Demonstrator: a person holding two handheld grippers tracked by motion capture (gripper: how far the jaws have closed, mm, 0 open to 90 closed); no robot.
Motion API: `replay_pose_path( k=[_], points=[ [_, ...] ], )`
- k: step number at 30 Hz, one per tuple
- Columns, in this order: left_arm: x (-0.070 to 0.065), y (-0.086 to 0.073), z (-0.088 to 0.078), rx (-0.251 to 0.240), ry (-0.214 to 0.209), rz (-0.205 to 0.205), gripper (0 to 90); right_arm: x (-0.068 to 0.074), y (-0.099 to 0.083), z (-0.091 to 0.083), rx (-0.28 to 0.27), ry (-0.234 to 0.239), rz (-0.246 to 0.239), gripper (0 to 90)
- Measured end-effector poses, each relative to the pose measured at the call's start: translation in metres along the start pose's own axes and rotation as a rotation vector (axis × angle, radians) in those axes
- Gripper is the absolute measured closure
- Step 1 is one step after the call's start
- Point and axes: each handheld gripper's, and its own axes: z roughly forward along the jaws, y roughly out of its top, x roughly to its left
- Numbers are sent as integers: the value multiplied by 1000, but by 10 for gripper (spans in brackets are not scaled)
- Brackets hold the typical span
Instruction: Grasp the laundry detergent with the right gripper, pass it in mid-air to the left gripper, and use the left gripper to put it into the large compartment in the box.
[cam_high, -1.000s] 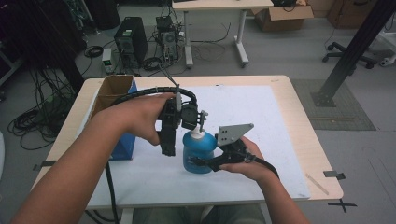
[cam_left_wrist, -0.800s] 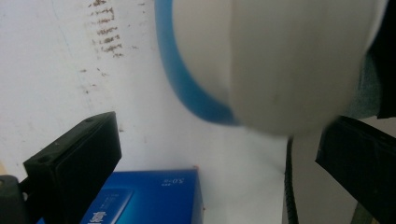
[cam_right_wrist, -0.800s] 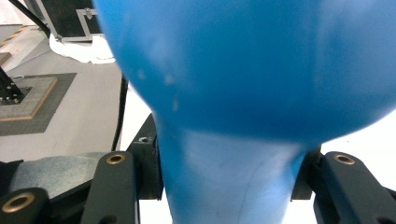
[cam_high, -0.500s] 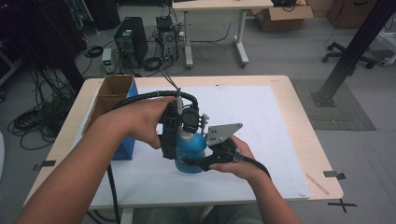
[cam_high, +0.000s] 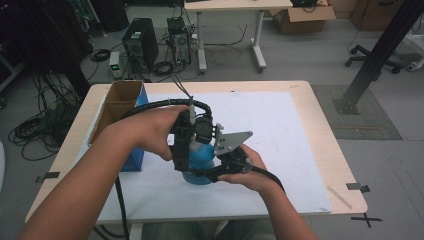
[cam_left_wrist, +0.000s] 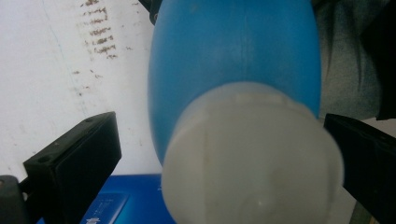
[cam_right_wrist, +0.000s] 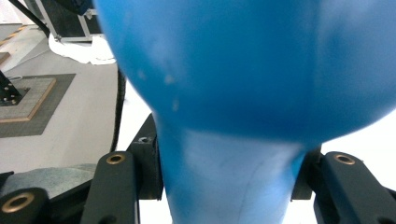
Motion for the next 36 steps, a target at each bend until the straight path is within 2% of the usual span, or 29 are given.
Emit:
replay_pose_path(
  k=[9, 21, 36],
  points=[
    [-1, 1, 0, -6, 1, -4, 2, 0, 3, 4, 3, -1, -14, 452],
    [-2, 2, 0, -5, 16, 9, 24, 1, 4, 6, -4, 3, -6, 452],
    [-5, 3, 0, -5, 23, 19, 137, 4, 8, 6, -7, 1, -4, 452]
  ],
)
